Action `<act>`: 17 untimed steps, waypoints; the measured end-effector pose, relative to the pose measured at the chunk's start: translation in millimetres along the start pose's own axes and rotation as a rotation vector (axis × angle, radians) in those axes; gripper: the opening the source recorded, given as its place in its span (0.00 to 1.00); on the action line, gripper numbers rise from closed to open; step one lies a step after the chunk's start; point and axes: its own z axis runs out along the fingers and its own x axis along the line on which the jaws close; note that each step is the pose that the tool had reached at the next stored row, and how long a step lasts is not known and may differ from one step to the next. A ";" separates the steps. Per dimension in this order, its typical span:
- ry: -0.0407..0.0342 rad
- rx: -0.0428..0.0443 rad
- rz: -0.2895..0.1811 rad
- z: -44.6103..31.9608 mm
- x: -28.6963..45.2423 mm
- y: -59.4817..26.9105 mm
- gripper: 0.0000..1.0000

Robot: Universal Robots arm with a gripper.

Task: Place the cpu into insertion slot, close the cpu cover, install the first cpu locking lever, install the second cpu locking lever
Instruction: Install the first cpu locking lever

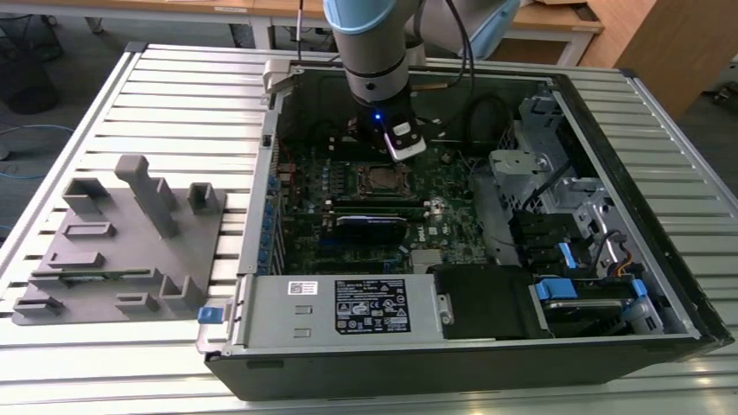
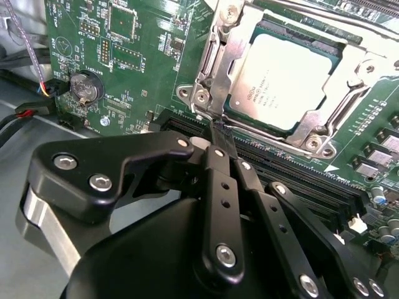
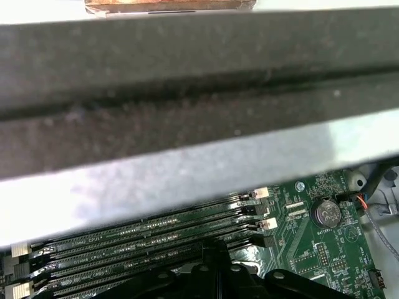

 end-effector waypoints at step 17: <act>0.0077 -0.0395 0.011 -2.8 -1.4 -2.9 0.10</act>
